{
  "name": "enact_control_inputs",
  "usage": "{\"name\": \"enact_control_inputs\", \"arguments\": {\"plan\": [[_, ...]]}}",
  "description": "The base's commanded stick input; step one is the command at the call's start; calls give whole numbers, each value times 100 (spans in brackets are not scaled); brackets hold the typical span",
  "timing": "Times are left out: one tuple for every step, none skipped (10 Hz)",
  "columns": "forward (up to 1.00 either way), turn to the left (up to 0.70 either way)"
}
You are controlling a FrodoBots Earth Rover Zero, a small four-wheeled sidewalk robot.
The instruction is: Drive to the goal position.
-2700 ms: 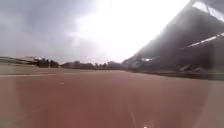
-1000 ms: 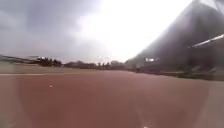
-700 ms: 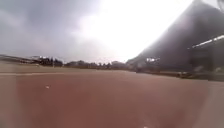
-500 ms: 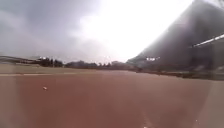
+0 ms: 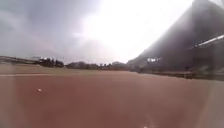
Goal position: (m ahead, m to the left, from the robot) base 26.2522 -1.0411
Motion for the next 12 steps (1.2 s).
{"name": "enact_control_inputs", "arguments": {"plan": [[70,0],[70,0],[70,0],[70,0],[70,0],[70,0],[70,0],[70,0],[70,0],[70,0],[70,0],[70,0]]}}
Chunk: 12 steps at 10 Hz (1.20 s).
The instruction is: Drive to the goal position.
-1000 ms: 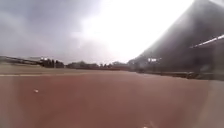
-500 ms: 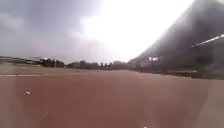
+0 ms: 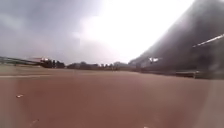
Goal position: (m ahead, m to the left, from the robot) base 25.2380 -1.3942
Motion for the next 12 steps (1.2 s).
{"name": "enact_control_inputs", "arguments": {"plan": [[70,0],[70,0],[70,0],[70,-6],[70,-22],[70,-35],[70,-35],[70,-35],[70,-35],[70,-35],[70,-35],[70,-35]]}}
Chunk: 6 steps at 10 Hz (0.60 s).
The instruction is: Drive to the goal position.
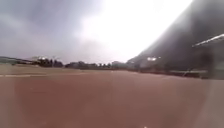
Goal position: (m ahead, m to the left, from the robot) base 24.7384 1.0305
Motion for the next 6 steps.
{"name": "enact_control_inputs", "arguments": {"plan": [[70,0],[70,0],[70,0],[70,0],[70,0],[70,0]]}}
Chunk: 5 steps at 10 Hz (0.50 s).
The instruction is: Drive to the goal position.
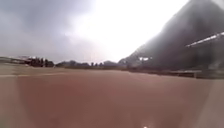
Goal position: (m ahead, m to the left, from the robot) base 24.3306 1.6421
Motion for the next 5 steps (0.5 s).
{"name": "enact_control_inputs", "arguments": {"plan": [[70,0],[70,0],[70,0],[70,0],[70,0]]}}
